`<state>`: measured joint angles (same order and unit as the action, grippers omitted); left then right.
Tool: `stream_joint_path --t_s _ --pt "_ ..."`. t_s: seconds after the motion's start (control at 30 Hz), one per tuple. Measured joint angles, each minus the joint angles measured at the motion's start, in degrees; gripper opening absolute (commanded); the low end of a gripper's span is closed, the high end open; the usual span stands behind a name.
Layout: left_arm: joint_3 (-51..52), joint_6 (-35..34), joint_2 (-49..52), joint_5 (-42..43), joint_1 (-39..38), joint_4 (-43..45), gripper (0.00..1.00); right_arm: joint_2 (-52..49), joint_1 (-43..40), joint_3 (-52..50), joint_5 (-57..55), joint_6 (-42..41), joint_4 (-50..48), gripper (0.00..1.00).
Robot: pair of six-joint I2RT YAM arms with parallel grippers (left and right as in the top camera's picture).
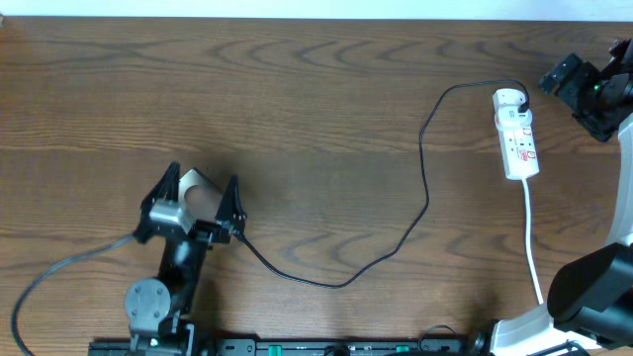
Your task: Plug charger to phone and switch on socket
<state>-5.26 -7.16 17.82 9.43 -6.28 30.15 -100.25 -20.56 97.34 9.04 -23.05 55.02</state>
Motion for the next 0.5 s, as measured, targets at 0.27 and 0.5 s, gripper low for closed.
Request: stream_joint_path --t_s 0.27,0.5 --pt "4.9 1.18 -15.17 -0.42 5.99 -17.09 0.94 0.0 0.0 0.0 0.02 -0.02 0.02 0.99" --pt "4.72 1.46 -17.14 -1.27 7.82 -30.53 0.94 0.0 0.0 -0.02 -0.07 0.0 0.0 0.99"
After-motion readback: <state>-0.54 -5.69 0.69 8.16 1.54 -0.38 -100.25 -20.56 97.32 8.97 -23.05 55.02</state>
